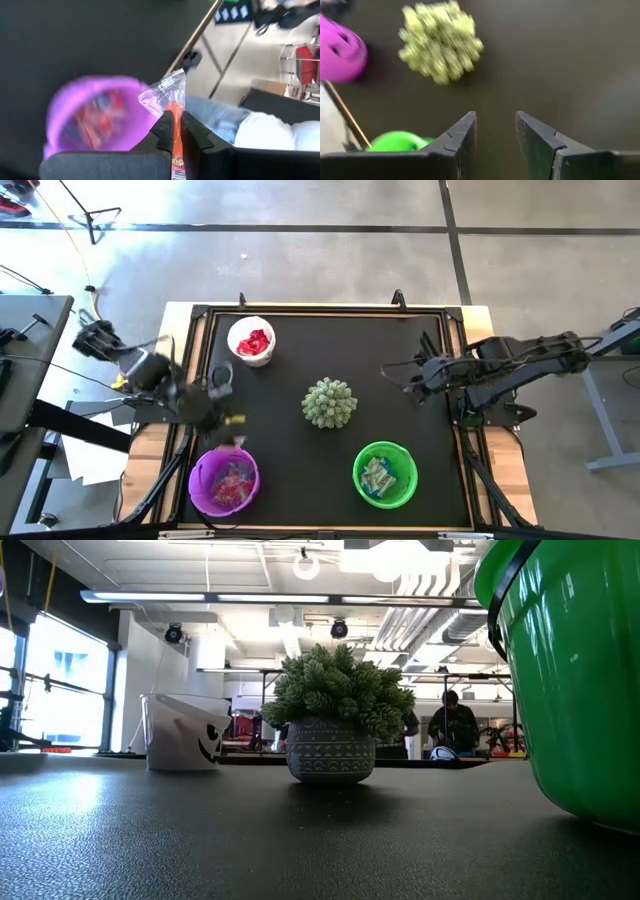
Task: Organize candy in baskets
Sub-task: Put the orange gummy into the purple bucket, then return to Home Position
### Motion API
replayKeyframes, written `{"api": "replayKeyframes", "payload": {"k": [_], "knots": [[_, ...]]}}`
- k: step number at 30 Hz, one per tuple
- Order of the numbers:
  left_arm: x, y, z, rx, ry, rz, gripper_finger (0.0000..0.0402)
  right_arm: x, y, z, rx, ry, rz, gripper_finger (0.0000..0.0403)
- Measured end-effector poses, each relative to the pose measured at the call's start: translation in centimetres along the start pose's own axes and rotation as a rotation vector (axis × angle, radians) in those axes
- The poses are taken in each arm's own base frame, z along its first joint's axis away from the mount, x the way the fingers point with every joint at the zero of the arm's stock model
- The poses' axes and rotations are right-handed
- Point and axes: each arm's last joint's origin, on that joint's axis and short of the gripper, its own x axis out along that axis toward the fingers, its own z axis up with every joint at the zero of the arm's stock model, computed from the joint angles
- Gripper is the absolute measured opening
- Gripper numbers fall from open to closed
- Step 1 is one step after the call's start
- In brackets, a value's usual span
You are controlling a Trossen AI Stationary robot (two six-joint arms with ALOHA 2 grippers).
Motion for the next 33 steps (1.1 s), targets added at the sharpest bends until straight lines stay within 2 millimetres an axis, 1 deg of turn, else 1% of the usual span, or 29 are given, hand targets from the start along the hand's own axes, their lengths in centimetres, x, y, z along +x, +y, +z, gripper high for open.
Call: {"api": "replayKeyframes", "payload": {"k": [4,8,12,16,20,25,28,31,33], "knots": [[2.3,-1.1,-3.2,-0.068,0.103,0.068,0.0001,-0.1,-0.2,-1.0,-0.007,0.060,-0.048,0.0130],[4.7,-1.5,-5.5,-0.104,0.162,0.165,0.0001,-0.2,0.0,-1.4,-0.032,0.069,-0.037,0.0130],[6.6,-1.6,-6.8,-0.121,0.180,0.240,0.0003,-0.3,0.1,-1.5,-0.044,0.071,-0.033,0.0130],[7.5,-1.7,-7.0,-0.115,0.179,0.271,0.0022,-0.3,0.1,-1.5,-0.056,0.072,-0.033,0.0130],[7.7,-1.7,-7.0,-0.112,0.180,0.274,0.0051,-0.3,0.1,-1.5,-0.070,0.097,-0.019,0.0130],[7.7,-1.8,-7.2,-0.083,0.225,0.259,0.0089,-0.3,0.1,-1.6,-0.096,0.119,-0.006,0.0130],[7.3,-1.8,-6.7,-0.056,0.216,0.236,0.0105,-0.3,0.0,-1.6,-0.097,0.121,-0.012,0.0130],[6.0,-2.5,-5.4,-0.011,0.087,0.175,0.0110,-0.5,-0.1,-1.6,-0.102,0.104,-0.009,0.0130],[4.3,-3.1,-4.4,0.050,-0.050,0.116,0.0109,-0.9,-0.5,-1.5,-0.124,0.059,-0.015,0.0130]]}}
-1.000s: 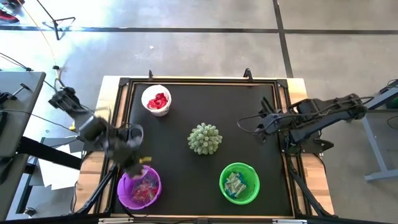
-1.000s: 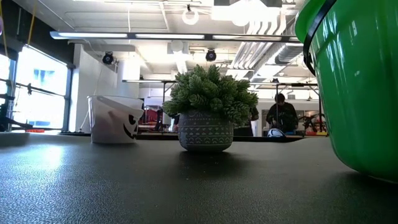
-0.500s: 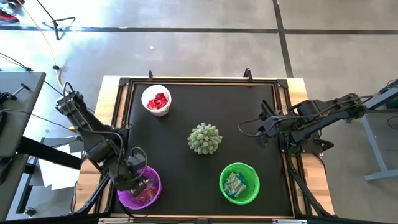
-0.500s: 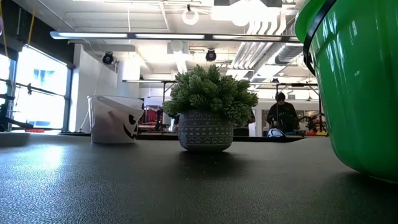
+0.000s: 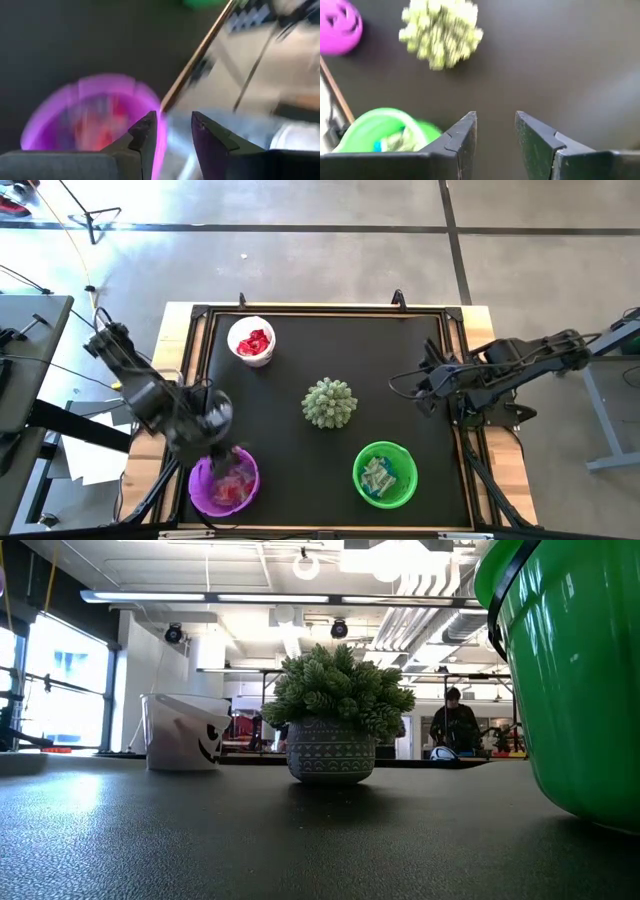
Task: Organize candy in baskets
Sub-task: Return to Home Position
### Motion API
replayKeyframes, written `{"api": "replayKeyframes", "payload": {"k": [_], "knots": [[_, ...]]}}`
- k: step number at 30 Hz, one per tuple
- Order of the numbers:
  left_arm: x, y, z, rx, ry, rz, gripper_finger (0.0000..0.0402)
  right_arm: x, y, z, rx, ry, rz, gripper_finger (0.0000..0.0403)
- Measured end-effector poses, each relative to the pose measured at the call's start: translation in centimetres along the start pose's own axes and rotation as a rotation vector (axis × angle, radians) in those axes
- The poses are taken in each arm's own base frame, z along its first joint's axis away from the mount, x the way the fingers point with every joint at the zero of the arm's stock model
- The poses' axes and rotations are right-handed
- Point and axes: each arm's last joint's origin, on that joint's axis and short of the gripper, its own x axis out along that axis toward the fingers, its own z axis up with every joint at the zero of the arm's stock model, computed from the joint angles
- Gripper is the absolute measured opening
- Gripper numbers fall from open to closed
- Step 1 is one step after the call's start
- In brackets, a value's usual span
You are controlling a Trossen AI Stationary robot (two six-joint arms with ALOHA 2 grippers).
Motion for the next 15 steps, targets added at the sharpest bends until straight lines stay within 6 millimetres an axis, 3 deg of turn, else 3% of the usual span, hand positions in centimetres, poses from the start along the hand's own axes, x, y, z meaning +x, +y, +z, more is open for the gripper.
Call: {"api": "replayKeyframes", "payload": {"k": [7,12,15], "knots": [[-5.3,0.5,2.4,0.187,-0.489,-0.054,0.0106,-1.9,-1.2,0.1,-0.171,-0.147,0.031,0.0130],[-7.4,1.6,2.9,0.282,-0.637,-0.015,0.0106,-3.5,-3.2,-0.5,-0.194,-0.305,0.079,0.0130],[-8.1,2.0,3.1,0.329,-0.692,0.004,0.0106,-3.4,-4.5,-1.3,-0.177,-0.393,0.167,0.0130]]}}
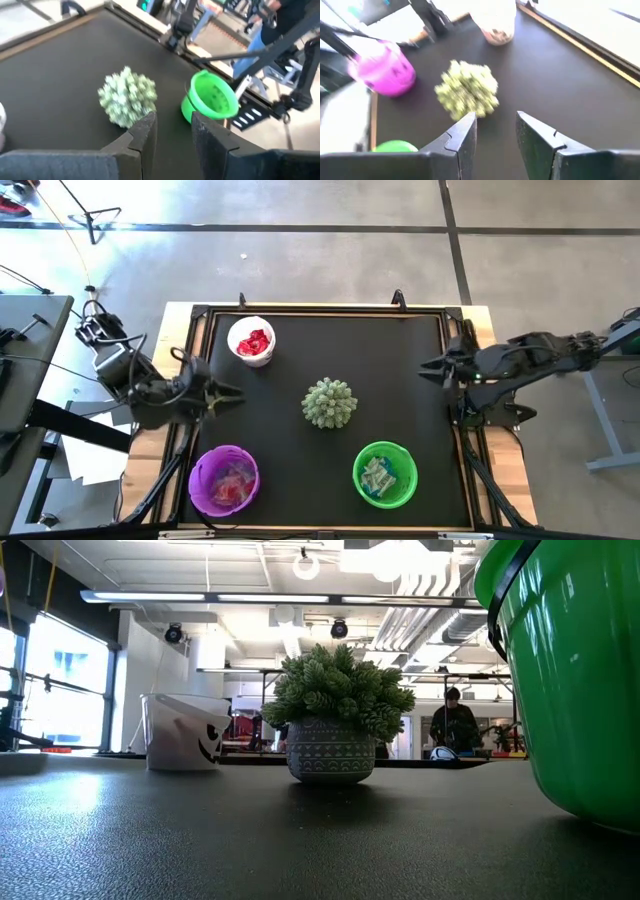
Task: Organize candy in baskets
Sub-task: Return to Home Position
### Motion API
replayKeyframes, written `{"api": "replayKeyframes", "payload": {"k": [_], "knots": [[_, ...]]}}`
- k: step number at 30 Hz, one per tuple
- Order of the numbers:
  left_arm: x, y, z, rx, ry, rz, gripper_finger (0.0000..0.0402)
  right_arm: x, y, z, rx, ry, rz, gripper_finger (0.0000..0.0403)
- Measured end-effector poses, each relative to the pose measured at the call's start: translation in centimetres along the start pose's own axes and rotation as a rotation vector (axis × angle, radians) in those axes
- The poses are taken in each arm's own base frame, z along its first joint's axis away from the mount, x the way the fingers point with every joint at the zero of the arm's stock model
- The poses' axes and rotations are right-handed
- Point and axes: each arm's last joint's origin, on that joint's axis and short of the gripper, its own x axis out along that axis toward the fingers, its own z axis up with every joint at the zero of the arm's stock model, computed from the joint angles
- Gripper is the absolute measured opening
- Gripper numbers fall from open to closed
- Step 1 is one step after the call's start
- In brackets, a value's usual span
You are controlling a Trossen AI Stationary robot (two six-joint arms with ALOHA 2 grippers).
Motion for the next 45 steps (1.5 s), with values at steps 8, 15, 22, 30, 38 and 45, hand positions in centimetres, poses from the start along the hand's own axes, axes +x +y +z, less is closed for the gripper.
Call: {"api": "replayKeyframes", "payload": {"k": [8,15,22,30,38,45], "knots": [[-1.6,1.6,1.3,0.050,-0.111,0.020,0.0106,2.0,-2.7,-4.6,0.011,-0.287,0.151,0.0130],[-3.3,3.6,2.6,0.154,-0.261,0.108,0.0106,5.0,-4.7,-8.7,0.136,-0.494,0.212,0.0130],[-4.9,5.5,3.5,0.143,-0.330,0.125,0.0106,7.5,-5.0,-11.1,0.153,-0.583,0.329,0.0130],[-5.9,6.7,4.0,0.081,-0.357,0.110,0.0106,10.1,-5.6,-13.7,0.218,-0.633,0.369,0.0130],[-5.9,6.7,4.0,0.078,-0.354,0.107,0.0106,10.5,-5.7,-14.1,0.219,-0.642,0.369,0.0130],[-5.9,6.7,4.0,0.120,-0.351,0.114,0.0106,11.5,-6.8,-15.3,0.346,-0.575,0.127,0.0130]]}}
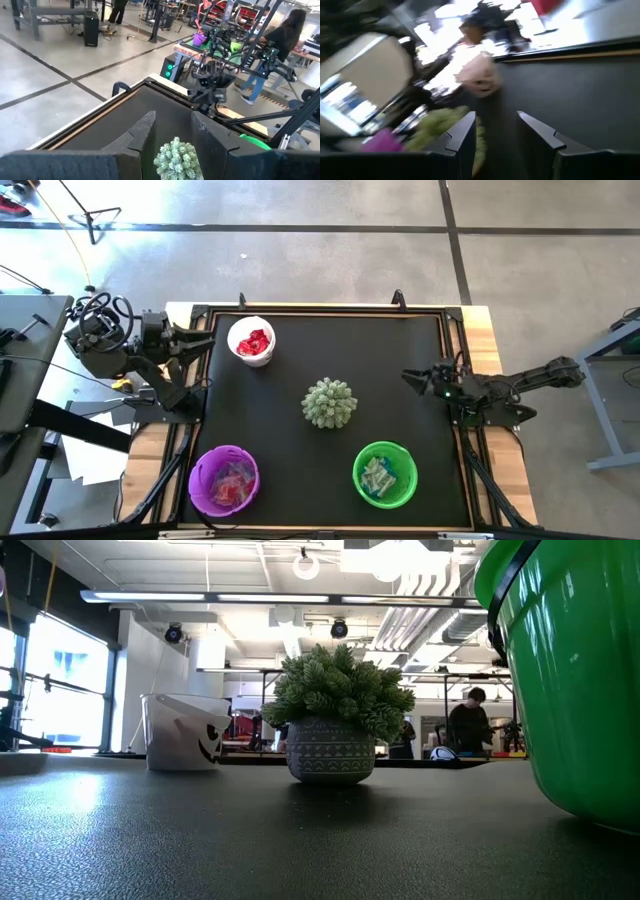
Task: Organize candy in baskets
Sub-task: Return to Home Position
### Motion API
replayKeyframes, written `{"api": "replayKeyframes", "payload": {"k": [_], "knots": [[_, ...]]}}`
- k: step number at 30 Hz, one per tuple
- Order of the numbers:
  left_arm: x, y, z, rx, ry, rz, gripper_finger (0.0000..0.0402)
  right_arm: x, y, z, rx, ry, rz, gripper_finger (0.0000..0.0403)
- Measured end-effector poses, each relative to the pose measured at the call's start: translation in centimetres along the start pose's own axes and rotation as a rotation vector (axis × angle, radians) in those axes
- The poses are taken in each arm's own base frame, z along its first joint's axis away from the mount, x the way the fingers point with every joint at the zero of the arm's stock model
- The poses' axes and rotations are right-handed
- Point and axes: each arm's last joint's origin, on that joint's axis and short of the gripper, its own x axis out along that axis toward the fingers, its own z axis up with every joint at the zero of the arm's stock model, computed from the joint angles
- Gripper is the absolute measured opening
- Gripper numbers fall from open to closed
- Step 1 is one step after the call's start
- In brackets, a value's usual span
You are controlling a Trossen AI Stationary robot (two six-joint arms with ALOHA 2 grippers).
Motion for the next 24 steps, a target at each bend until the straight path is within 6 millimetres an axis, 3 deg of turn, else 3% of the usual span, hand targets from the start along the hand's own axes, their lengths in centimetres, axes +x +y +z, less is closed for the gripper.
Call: {"api": "replayKeyframes", "payload": {"k": [3,7,11,14,18,24], "knots": [[0.0,0.0,0.0,-0.011,0.003,-0.004,0.0106,0.0,-0.6,-0.2,0.055,-0.036,-0.116,0.0130],[0.0,-0.3,-0.1,-0.110,0.066,-0.079,0.0106,-0.1,-0.4,0.0,0.061,-0.024,-0.108,0.0130],[0.0,-0.5,-0.3,-0.125,0.125,-0.143,0.0106,-0.1,-0.5,-0.2,-0.079,0.004,-0.133,0.0130],[0.0,-0.6,-0.3,-0.158,0.139,-0.153,0.0106,-0.2,-1.0,0.1,-0.069,-0.101,-0.264,0.0130],[-0.1,-0.6,-0.3,-0.179,0.146,-0.158,0.0106,-0.3,-1.4,0.4,-0.188,-0.190,-0.408,0.0130],[0.2,-1.2,-0.6,-0.211,0.180,-0.169,0.0106,-0.3,-1.3,0.3,-0.281,-0.150,-0.394,0.0130]]}}
